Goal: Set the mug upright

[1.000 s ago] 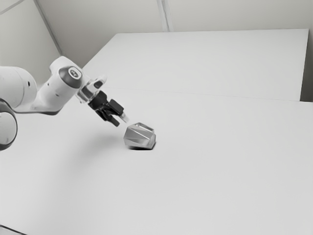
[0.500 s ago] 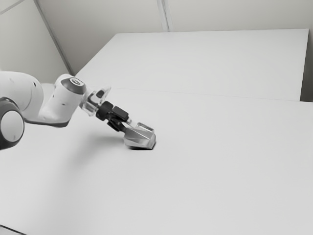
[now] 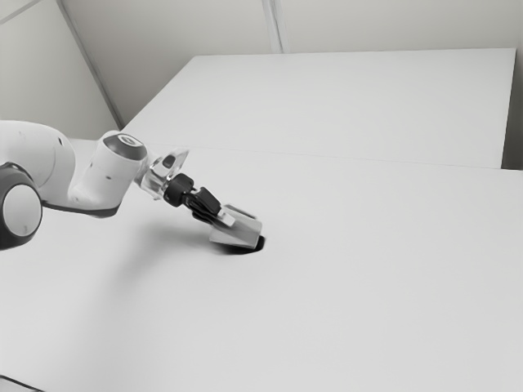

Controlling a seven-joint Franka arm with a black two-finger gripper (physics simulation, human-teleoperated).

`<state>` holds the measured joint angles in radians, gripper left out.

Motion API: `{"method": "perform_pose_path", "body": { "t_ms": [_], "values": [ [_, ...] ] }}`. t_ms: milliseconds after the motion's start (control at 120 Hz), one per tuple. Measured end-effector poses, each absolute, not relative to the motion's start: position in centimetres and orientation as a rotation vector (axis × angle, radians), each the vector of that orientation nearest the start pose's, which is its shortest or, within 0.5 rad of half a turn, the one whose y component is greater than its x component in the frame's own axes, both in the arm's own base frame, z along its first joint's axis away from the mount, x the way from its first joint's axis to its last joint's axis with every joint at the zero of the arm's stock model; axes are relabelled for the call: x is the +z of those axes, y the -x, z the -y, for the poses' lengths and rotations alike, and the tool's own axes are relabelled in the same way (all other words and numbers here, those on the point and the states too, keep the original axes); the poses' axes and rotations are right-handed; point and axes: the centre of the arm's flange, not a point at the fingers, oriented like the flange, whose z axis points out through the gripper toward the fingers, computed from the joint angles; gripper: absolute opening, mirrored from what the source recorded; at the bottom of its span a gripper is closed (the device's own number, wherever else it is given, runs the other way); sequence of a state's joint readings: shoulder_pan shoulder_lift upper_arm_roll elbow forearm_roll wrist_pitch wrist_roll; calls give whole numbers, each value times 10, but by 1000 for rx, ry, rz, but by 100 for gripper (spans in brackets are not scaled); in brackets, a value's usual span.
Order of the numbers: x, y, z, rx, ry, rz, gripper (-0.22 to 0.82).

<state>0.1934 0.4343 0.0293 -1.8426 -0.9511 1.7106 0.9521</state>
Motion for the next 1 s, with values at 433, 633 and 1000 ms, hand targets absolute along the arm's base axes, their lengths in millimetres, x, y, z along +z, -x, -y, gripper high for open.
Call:
{"method": "perform_pose_path", "body": {
  "t_ms": [433, 633, 1000],
  "values": [
    [325, -601, -49, 91, -2150, 416, -17],
    [393, -580, -30, 67, -2374, 664, -17],
    [392, -558, -19, -13, -2759, 902, -18]
  ]
}}
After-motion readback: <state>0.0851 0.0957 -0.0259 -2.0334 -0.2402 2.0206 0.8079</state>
